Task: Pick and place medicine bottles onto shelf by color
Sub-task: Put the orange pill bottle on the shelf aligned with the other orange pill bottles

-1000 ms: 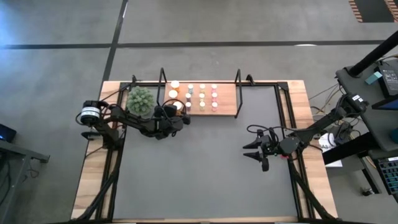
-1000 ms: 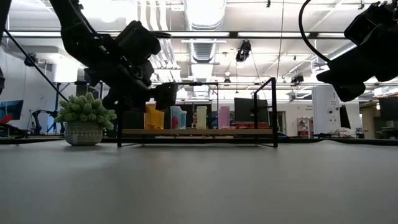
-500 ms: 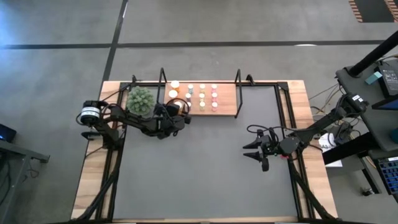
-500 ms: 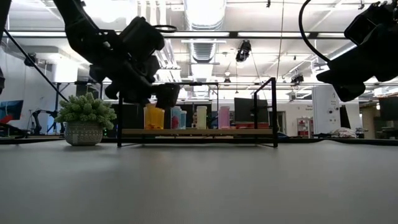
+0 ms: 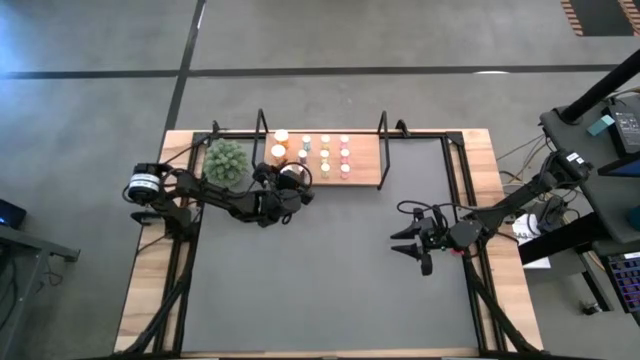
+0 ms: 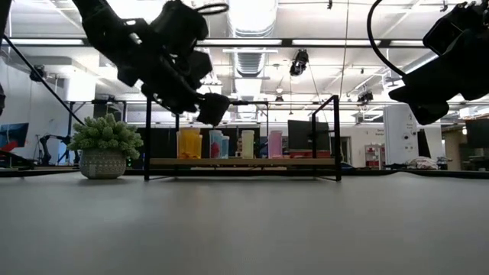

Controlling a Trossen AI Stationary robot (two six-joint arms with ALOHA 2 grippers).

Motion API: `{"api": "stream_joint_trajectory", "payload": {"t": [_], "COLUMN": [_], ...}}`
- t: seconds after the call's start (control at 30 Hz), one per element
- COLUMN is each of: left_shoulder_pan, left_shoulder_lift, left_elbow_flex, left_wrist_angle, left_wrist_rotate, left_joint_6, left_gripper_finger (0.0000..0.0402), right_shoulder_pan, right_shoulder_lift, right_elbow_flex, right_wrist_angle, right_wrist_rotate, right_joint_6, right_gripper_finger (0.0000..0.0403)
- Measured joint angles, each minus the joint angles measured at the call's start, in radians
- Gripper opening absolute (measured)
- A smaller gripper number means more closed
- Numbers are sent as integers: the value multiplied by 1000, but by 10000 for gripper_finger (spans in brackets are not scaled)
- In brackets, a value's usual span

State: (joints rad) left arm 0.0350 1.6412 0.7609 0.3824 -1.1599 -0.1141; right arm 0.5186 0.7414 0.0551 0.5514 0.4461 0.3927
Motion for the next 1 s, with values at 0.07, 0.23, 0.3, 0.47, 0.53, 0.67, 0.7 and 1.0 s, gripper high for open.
{"api": "stream_joint_trajectory", "payload": {"t": [0.07, 0.23, 0.3, 0.47, 0.53, 0.67, 0.7, 1.0], "left_shoulder_pan": [-6, -9, -9, -9, -8, 18, 22, 42], "left_shoulder_lift": [-23, -126, -177, -319, -366, -404, -406, -382], "left_elbow_flex": [0, -3, -8, -14, -14, -22, -29, -82], "left_wrist_angle": [1, -11, -22, -195, -280, -409, -424, -435], "left_wrist_rotate": [0, 17, 88, 418, 531, 760, 793, 862], "left_joint_6": [41, 112, 128, 47, -5, -111, -133, -142], "left_gripper_finger": [267, 267, 267, 267, 267, 267, 267, 267], "right_shoulder_pan": [0, 0, 0, 0, 0, 0, 0, 0], "right_shoulder_lift": [0, 0, 0, 0, -1, 0, 0, 0], "right_elbow_flex": [0, 0, 0, 0, 0, 0, 0, 0], "right_wrist_angle": [0, 0, 0, 0, 0, 0, 1, 0], "right_wrist_rotate": [0, 0, 0, 0, 0, 0, 0, 0], "right_joint_6": [0, 0, 0, 0, 0, 0, 0, 0], "right_gripper_finger": [148, 148, 148, 148, 148, 148, 148, 148]}}
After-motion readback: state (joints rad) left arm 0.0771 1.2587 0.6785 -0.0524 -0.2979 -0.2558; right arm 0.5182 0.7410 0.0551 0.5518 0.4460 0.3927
